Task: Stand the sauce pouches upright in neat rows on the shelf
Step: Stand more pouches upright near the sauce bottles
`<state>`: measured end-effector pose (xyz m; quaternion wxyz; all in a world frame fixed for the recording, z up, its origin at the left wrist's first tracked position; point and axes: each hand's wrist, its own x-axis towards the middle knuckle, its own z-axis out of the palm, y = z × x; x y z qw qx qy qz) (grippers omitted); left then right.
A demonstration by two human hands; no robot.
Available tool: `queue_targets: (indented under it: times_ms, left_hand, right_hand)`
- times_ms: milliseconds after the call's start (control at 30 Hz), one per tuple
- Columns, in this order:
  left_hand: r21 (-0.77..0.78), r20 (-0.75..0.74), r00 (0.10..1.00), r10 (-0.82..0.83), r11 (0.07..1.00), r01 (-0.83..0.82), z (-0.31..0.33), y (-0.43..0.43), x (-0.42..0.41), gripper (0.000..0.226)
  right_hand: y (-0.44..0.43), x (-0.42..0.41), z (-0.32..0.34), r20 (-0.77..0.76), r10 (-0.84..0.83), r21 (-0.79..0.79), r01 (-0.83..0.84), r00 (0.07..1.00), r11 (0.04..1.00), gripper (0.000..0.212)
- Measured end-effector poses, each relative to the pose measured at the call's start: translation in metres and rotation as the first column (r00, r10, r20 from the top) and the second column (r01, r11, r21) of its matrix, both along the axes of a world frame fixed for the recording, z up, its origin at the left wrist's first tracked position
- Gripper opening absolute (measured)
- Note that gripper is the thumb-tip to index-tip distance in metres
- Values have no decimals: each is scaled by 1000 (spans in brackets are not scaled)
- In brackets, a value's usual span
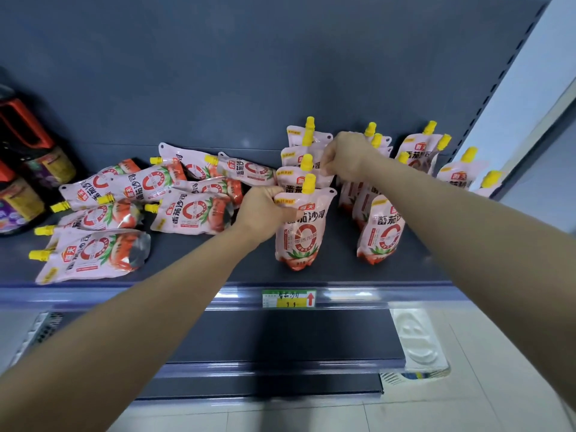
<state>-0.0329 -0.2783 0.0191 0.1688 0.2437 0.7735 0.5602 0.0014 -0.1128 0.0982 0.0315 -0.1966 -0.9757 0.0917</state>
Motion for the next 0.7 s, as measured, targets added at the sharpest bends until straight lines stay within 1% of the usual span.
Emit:
queue_targets:
  times_ms: [67, 167, 267, 367, 433, 500, 600, 700]
  left_hand:
    - [-13, -17, 1000, -18, 1000, 18, 4, 4, 3, 22]
    - [-101, -59, 998, -24, 995, 18, 7, 6, 5, 16]
    - [-157, -87, 996, -33, 987, 19, 9, 3, 7, 13]
    - [-157, -76, 993, -89, 985, 76, 12, -3, 11, 18]
    - [-144, -55, 990, -128, 982, 119, 18, -8, 14, 15]
    - [-154, -45, 989, -143, 979, 135, 25, -14, 16, 7]
    - [-168, -90, 992, -91, 983, 75, 35, -32, 11, 8]
    - [-103, -116, 991, 71, 991, -83, 44, -57, 0, 14]
  right_hand:
    - [2, 1, 4, 0, 12, -28, -12, 1000, 1000, 24]
    - [0, 3, 13, -9, 50, -52, -50, 999, 997, 28]
    - [-2, 4, 20, -90, 74, -62, -79, 993, 995, 31]
    - [-7, 0, 25, -152, 132, -29, -138, 979, 990, 30]
    - [-10, -4, 27, -194, 180, -30, -189, 964, 981, 29]
    - [-14, -8, 30, -236, 231, -36, -245, 944, 969, 26]
    - [-24, -17, 34, -256, 299, -50, -322, 919, 946, 22]
    - [-37, -29, 35, -270, 332, -42, -355, 904, 934, 16]
